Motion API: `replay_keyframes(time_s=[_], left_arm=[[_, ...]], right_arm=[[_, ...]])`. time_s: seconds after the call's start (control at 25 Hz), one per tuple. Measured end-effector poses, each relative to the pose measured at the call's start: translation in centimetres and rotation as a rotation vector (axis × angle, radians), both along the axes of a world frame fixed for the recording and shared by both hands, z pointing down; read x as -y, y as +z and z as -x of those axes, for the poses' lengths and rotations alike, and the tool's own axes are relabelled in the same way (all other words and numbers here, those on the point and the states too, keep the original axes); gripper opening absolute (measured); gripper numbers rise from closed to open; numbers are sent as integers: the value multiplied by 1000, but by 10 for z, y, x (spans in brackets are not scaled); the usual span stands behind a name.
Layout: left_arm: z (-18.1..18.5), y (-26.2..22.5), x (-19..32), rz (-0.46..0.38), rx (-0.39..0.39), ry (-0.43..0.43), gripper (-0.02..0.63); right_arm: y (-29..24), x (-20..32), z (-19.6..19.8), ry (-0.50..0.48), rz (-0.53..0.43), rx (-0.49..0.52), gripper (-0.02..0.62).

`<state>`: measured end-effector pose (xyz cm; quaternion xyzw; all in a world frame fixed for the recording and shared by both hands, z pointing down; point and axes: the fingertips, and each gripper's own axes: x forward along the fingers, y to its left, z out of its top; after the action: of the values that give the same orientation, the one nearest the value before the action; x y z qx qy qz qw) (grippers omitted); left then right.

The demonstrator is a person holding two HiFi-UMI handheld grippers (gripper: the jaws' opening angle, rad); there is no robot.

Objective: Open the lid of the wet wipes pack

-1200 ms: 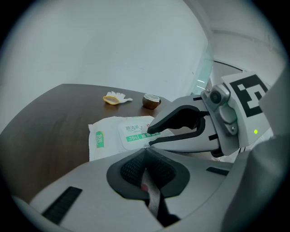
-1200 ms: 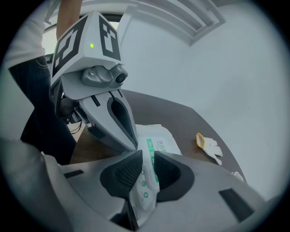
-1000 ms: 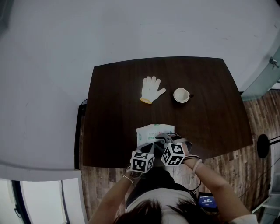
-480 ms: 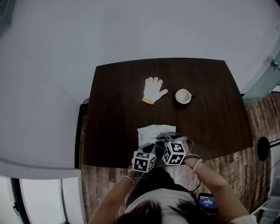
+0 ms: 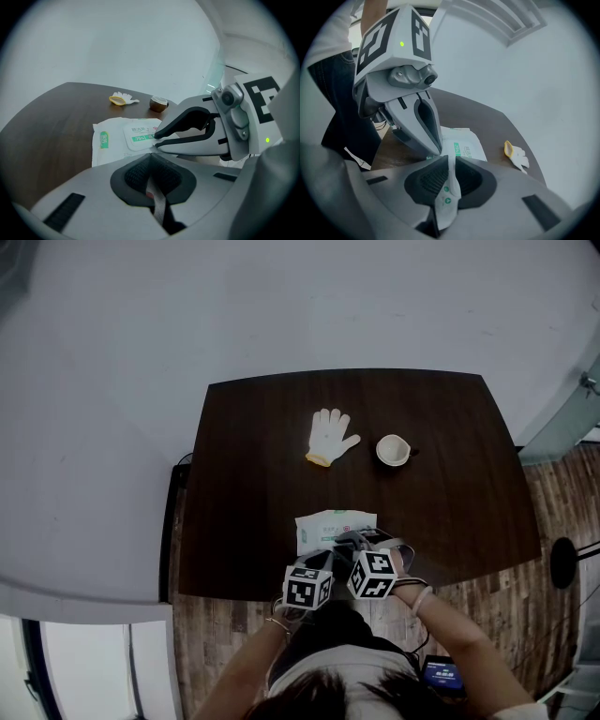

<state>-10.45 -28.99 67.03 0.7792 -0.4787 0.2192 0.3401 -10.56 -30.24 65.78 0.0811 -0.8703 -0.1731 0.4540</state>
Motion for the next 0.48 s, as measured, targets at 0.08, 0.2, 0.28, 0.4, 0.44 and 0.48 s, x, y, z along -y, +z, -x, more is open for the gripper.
replay_keyframes(time_s=[0.08,0.2,0.28,0.4,0.44,0.48], left_arm=[[0,0,-1,-3,2,1,14],[1,0,-2,-11,7,-9,14],[1,0,-2,-8,2,-16,14],[1,0,-1,13,-25,-23,14],[1,0,-1,16,-33,-26,14],[2,0,-1,16,-37,-28,14]], right_arm=[[0,-1,0,2,0,0,52],[-1,-3,1,2,5,-2,46],[-2,-2,1,8,6,4,44],[-11,1,1,24,3,37,37],[-14,1,1,26,6,46,35],[-15,1,1,25,9,50,34]])
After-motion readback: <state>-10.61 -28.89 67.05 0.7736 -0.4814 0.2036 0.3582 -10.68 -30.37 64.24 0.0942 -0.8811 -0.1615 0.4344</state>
